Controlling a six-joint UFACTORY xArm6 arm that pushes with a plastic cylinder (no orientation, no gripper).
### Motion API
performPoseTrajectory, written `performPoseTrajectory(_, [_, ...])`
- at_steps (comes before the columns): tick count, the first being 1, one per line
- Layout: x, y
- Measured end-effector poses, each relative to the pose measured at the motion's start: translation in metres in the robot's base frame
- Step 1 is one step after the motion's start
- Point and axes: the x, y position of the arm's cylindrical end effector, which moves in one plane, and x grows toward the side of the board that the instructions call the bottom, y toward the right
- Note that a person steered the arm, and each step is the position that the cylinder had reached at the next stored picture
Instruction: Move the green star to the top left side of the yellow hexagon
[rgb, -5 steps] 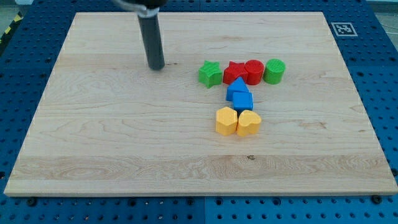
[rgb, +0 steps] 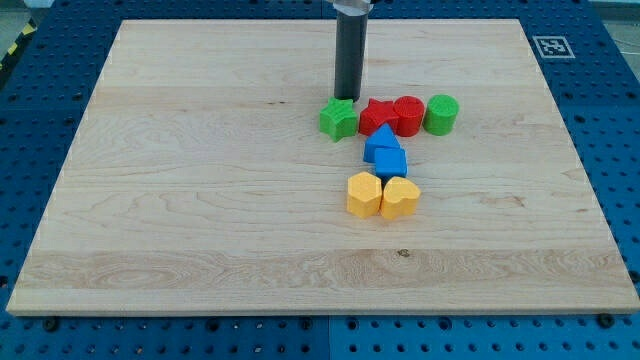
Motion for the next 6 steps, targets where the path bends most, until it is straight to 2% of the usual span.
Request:
performPoseTrajectory(4, [0.070,-0.033])
performPoseTrajectory(6, [0.081,-0.062])
